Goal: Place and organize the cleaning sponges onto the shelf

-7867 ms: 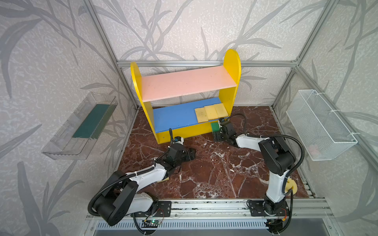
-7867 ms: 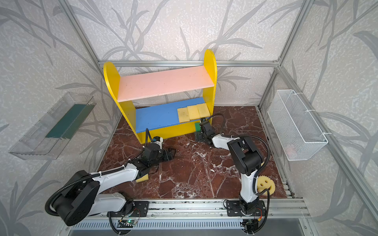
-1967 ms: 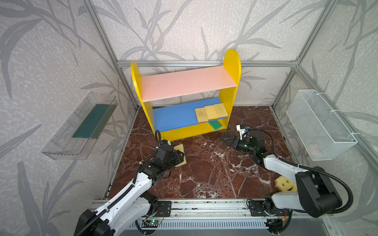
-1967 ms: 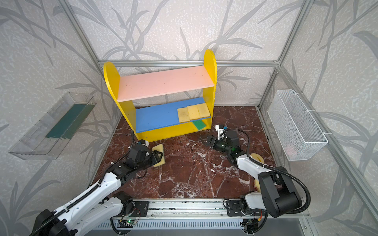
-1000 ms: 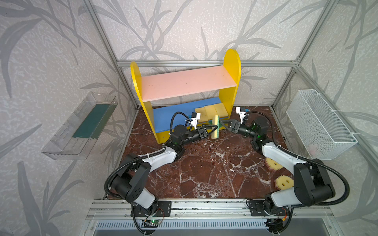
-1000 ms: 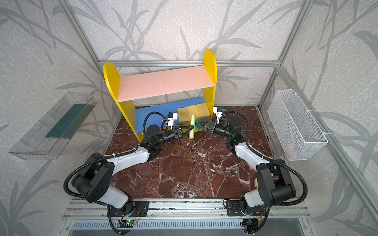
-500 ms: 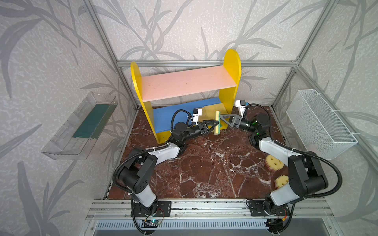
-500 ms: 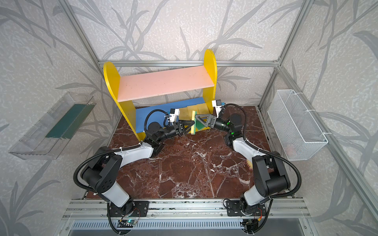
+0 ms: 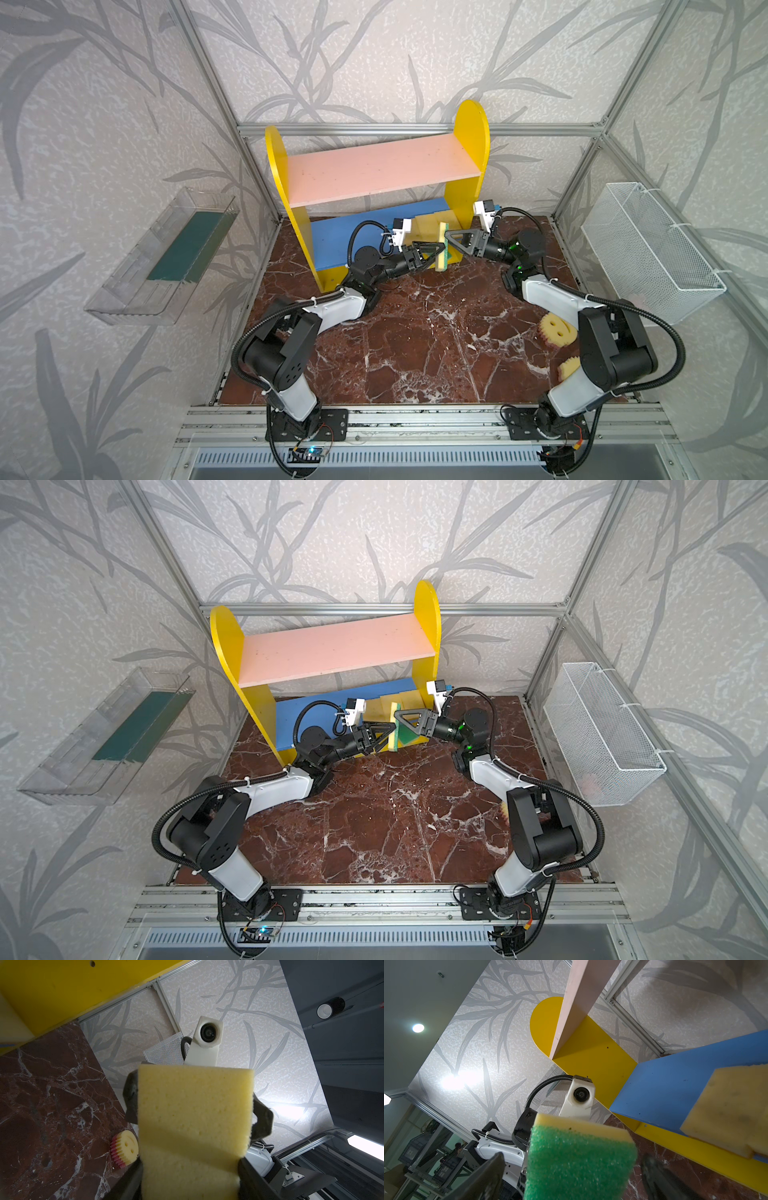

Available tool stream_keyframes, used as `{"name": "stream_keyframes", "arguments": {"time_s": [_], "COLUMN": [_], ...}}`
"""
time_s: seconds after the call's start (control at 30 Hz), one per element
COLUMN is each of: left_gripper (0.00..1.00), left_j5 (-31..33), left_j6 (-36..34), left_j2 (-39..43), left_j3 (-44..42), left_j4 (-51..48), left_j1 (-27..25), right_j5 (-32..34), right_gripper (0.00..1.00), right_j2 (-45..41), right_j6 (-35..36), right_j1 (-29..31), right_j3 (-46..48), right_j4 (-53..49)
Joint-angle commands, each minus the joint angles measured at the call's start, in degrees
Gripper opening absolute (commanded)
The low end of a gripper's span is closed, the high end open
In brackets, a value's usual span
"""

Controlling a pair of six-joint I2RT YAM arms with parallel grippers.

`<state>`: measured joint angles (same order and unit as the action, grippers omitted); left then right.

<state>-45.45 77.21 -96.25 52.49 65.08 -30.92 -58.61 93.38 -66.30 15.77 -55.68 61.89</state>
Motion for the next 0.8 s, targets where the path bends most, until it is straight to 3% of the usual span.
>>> {"name": "stream_keyframes", "arguments": {"time_s": [0.0,0.37,0.77], "left_gripper": [0.62,0.62,0.84], "left_j5": [-2.45,-2.51,-1.50], "left_j6": [1.46,1.91,-1.01], "left_j2": [0.05,-2.54,-0.21], "left_j3": [1.80,2.27,-1.01], "left_j4": [2.43,3.50,1.54], "left_j1": [-0.28,-0.29,0.14], "right_j5": [-1.07,-0.76,2.94], "right_gripper": [1.00,0.82,0.69], "right_j2": [0.46,0.97,-6.88], "right_j6": [-0.84,-2.18,8.61], "right_j1": [0.31,0.41,0.40], "right_j3": [-2.03,-1.76,1.52], "right_j4": [2.98,2.65,-10.92]}}
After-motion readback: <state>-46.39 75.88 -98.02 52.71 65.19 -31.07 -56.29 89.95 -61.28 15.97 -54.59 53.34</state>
